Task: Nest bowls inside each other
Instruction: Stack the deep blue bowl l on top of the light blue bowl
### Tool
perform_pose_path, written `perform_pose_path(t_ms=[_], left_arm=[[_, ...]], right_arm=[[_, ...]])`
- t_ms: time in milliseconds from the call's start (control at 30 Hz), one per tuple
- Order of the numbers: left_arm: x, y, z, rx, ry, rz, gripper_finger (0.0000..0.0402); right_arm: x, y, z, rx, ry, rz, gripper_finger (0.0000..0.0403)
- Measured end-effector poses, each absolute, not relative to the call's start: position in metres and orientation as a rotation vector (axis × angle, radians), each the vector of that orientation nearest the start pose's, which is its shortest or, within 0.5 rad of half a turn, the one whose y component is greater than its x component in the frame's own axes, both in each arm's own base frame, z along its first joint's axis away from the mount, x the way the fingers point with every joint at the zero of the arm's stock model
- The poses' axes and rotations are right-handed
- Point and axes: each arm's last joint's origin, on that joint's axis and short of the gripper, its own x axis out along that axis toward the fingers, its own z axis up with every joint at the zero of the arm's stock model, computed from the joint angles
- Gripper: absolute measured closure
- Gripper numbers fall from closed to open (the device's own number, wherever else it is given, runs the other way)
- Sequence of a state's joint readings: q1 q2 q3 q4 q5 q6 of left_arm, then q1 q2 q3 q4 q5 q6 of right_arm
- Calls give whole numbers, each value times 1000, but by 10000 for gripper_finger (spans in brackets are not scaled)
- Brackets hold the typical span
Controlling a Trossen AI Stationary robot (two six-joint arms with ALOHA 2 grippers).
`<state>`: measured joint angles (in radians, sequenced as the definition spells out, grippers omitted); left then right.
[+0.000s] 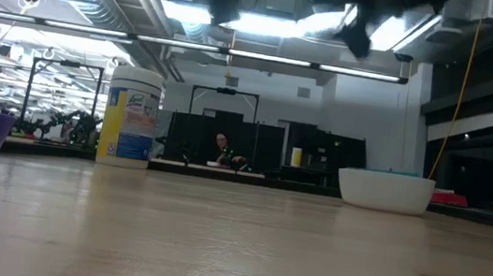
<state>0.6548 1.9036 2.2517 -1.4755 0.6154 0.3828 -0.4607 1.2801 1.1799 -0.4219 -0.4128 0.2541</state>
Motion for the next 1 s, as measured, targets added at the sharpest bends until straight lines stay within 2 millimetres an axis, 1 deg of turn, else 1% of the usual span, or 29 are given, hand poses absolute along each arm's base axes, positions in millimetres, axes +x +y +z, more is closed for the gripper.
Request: perform_pose_path(t_ms=[67, 133, 233, 267, 333, 400, 433, 533, 600, 733, 800, 933, 1000], left_arm=[[287, 188, 408, -355, 970, -178, 256], [291, 172, 405, -397, 984, -191, 256], [287, 136, 402, -486, 1035, -254, 256], [286, 124, 397, -520, 1077, -265, 256], [286, 100, 378, -587, 1178, -288, 256], [287, 75, 362, -628, 1212, -292, 253], [283, 63, 358, -665, 1218, -293, 250], [277, 27, 346, -757, 1197, -272, 239], [275, 4, 335, -816, 1195, -200, 232], [266, -41, 327, -895, 1115, -49, 226], [266, -61, 317, -939, 1099, 42, 226], [261, -99, 297, -978, 1126, 204, 226], [258, -116, 283, -981, 1183, 265, 226]], right_arm=[[255, -108, 370, 466, 327, -19, 160], [257, -103, 392, 440, 221, 52, 168], [257, -95, 419, 397, 118, 117, 176], [257, -93, 425, 383, 102, 131, 178], [256, -90, 435, 361, 82, 160, 179], [254, -88, 444, 345, 60, 177, 176], [252, -88, 448, 335, 51, 196, 174], [251, -86, 453, 314, 42, 239, 166], [251, -85, 453, 308, 48, 269, 161], [250, -83, 452, 299, 63, 327, 158], [250, -83, 452, 286, 64, 357, 161], [250, -82, 452, 285, 69, 395, 170], [250, -81, 452, 285, 71, 410, 173]])
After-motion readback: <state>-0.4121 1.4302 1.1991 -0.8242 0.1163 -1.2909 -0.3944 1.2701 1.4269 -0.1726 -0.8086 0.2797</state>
